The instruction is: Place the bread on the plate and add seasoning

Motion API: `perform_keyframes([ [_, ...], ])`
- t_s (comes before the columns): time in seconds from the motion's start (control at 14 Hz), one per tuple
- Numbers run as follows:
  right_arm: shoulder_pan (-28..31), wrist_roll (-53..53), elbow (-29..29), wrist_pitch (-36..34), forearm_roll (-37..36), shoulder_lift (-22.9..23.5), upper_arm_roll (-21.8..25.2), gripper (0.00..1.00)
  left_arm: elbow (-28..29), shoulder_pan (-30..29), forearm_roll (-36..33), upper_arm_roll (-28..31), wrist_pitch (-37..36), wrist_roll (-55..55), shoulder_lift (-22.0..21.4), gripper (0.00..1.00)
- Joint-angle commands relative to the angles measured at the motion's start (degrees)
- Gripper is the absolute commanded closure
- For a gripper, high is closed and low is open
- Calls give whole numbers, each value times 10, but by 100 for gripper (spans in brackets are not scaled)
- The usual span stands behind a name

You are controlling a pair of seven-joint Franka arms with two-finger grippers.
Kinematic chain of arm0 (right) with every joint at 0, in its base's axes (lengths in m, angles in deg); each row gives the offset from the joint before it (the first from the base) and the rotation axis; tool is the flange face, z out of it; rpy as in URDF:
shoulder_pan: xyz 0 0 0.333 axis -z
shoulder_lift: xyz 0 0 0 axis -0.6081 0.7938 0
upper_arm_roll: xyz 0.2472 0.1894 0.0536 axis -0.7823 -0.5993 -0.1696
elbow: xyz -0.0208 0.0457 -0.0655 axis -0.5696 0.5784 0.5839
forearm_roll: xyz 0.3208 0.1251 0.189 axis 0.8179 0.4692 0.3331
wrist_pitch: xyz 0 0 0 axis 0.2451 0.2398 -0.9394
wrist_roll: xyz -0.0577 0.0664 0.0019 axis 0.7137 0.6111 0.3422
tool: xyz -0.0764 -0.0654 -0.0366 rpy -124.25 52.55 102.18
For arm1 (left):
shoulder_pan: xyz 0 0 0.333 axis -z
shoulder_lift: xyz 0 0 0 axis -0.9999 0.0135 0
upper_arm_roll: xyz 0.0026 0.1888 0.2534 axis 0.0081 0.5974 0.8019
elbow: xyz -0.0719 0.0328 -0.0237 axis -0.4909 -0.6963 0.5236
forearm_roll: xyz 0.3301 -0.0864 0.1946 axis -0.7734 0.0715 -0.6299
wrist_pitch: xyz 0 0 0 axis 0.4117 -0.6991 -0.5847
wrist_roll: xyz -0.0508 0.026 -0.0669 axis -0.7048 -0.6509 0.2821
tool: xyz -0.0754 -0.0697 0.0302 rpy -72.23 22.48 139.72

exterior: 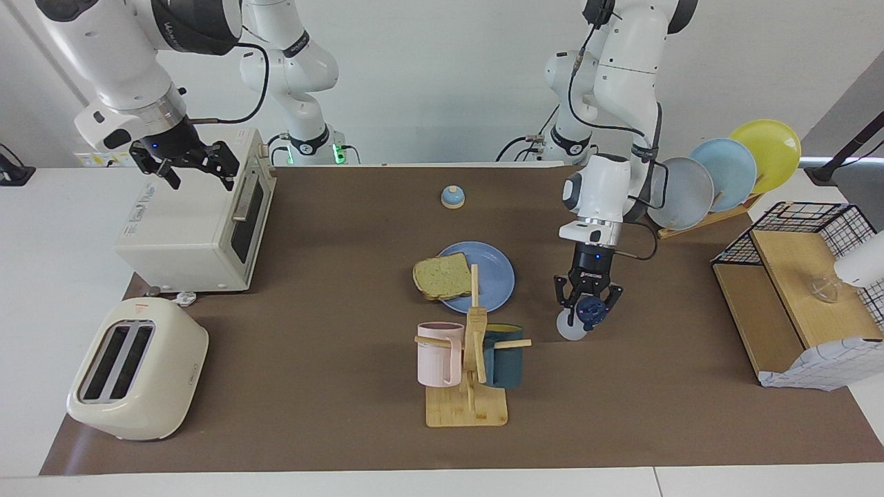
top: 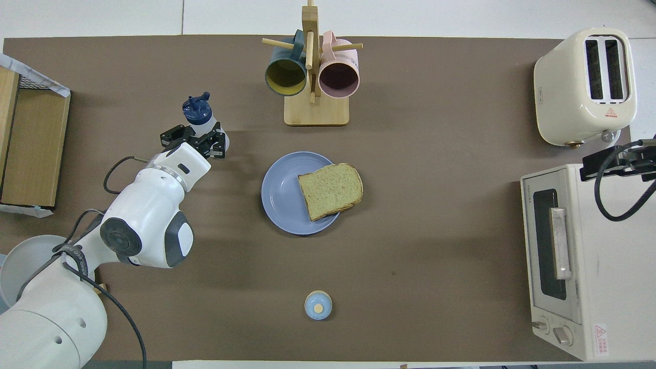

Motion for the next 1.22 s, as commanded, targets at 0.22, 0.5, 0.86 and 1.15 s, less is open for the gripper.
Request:
perform_keyframes([
  [0.22,4,18,-1,1,11,-2,1,0,10,2,-8,6,11,4,3,100],
  [0.5,4,18,-1,1,11,-2,1,0,11,0,-8,6,10,5,3,91],
  [0.86,4,18,-1,1,11,-2,1,0,15,-1,-8,6,4,4,1,42],
  [1.15,4,18,0,1,12,-2,1,0,15,-1,-8,6,-6,-1,0,0],
])
